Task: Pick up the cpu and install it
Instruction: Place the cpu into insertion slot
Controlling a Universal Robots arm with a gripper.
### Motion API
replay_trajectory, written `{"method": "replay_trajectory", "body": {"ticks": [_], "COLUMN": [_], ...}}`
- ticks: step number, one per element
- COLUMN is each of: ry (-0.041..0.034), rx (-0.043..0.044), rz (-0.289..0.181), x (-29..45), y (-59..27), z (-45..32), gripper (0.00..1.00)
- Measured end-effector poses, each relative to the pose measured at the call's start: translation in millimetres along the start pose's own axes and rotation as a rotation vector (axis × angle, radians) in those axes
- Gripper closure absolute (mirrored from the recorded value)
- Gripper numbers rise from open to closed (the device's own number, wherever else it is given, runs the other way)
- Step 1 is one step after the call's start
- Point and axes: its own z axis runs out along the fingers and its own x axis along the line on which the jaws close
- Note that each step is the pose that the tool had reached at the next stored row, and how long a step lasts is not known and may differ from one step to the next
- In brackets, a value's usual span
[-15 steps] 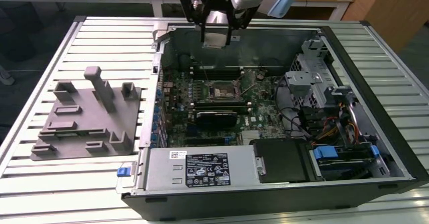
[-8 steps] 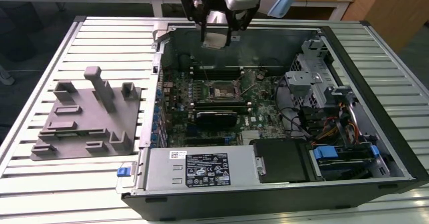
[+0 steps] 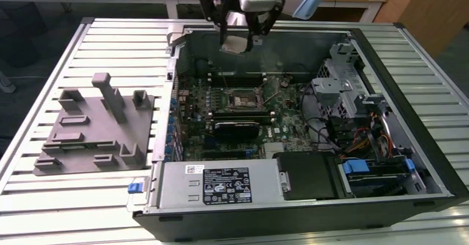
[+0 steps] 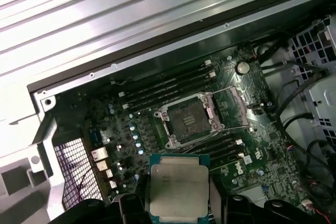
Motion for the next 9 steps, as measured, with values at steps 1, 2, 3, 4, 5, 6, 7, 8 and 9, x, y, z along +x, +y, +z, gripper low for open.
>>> {"method": "replay_trajectory", "body": {"ticks": [1,2,3,4,5,6,7,8,9], "ry": [-0.0005,-0.001,-0.0015,-0.002,-0.0025,-0.003,-0.0035,-0.0041,-0.0046], "rx": [-0.0004,-0.0008,-0.0011,-0.0013,-0.0015,-0.0019,-0.0023,-0.0025,-0.0028], "rz": [0.014,0.028,0.042,0.057,0.071,0.086,0.1,0.114,0.128], "x": [0.0,0.0,0.1,0.1,0.1,0.1,0.2,0.2,0.2], "y": [0.0,0.1,0.1,0.2,0.3,0.3,0.4,0.4,0.5], "z": [0.1,0.2,0.2,0.3,0.4,0.5,0.6,0.7,0.8], "gripper": [0.46,0.46,0.46,0.46,0.46,0.46,0.46,0.46,0.46]}}
